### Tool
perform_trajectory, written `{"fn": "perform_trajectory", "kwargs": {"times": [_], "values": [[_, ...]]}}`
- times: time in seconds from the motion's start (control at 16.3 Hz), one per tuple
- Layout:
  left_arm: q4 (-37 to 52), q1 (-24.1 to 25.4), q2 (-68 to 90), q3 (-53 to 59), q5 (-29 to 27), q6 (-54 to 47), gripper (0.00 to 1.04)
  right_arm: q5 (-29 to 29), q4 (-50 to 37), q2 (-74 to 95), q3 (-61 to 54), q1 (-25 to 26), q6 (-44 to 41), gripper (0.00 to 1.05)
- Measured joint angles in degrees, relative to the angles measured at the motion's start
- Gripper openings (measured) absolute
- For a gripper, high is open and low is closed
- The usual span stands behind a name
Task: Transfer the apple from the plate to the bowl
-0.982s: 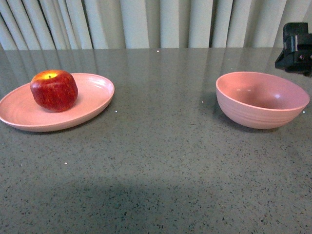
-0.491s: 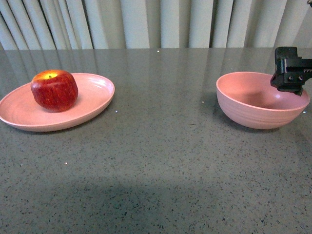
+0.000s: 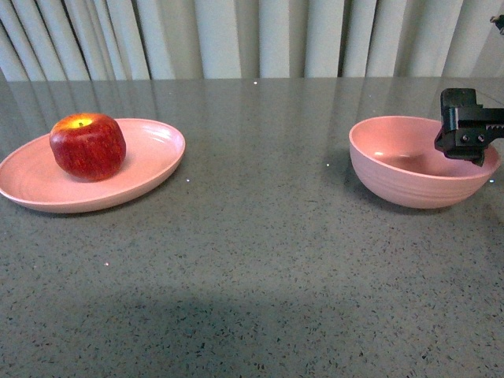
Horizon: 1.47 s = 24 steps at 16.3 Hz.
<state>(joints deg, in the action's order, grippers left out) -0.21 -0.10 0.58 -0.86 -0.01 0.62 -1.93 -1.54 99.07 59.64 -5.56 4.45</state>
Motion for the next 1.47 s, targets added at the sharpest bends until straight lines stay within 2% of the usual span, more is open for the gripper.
{"fn": "perform_trajectory", "kwargs": {"times": [0.43, 0.55, 0.98, 1.17, 1.47], "values": [[0.0, 0.0, 0.0, 0.0, 0.0, 0.0, 0.98, 0.42, 0.37, 0.22, -0.31, 0.0, 1.77, 0.21], [0.0, 0.0, 0.0, 0.0, 0.0, 0.0, 0.98, 1.2, 0.61, -0.7, -0.31, 0.04, 3.02, 0.04], [0.0, 0.0, 0.0, 0.0, 0.0, 0.0, 0.98, 3.41, 4.63, -8.96, 1.29, -0.2, 5.16, 0.03], [0.0, 0.0, 0.0, 0.0, 0.0, 0.0, 0.98, 3.23, 6.14, -10.43, 5.44, -4.85, 6.19, 0.03], [0.0, 0.0, 0.0, 0.0, 0.0, 0.0, 0.98, -1.53, 7.06, -5.25, 10.8, -14.64, 6.47, 0.03]]}}
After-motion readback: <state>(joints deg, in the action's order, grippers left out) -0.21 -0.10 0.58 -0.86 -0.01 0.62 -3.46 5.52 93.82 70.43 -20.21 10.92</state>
